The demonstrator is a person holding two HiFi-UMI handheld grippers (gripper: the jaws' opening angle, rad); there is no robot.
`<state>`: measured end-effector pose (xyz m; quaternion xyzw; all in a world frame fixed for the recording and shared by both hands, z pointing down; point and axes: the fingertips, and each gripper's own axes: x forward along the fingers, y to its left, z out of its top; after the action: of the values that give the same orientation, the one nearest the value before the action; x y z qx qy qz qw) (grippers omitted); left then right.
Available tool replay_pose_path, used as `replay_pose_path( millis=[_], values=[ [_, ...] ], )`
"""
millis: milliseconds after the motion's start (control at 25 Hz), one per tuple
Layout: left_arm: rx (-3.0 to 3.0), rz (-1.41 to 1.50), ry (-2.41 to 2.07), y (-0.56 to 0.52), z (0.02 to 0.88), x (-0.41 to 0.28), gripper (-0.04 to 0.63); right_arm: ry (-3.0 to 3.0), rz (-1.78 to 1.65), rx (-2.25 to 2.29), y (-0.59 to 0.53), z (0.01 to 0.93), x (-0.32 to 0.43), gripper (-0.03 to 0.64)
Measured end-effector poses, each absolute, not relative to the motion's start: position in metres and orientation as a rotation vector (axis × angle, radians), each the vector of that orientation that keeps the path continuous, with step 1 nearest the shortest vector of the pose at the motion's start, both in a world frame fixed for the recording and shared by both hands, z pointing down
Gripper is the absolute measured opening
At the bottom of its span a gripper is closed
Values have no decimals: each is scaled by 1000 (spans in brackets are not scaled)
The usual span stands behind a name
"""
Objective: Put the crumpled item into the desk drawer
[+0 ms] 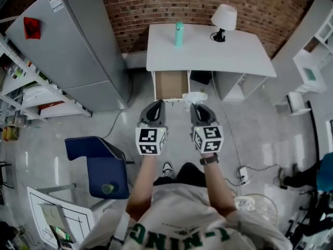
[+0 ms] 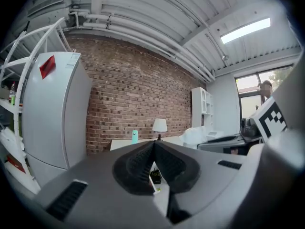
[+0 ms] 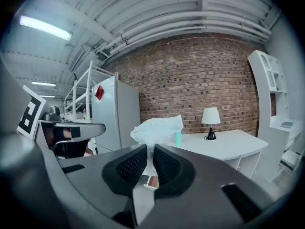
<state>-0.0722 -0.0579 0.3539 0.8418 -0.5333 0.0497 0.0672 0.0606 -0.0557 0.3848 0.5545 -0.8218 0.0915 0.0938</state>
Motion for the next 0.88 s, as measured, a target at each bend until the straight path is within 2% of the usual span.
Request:
replay_pose_path(
  millis=[560, 880],
  values=[
    [2474, 182, -1556, -138, 422, -81, 0, -2371, 379, 1499, -141, 466, 54, 28],
    [2430, 248, -1547, -194, 491, -89, -2, -2332, 432, 1368, -201, 536, 38, 28]
  ],
)
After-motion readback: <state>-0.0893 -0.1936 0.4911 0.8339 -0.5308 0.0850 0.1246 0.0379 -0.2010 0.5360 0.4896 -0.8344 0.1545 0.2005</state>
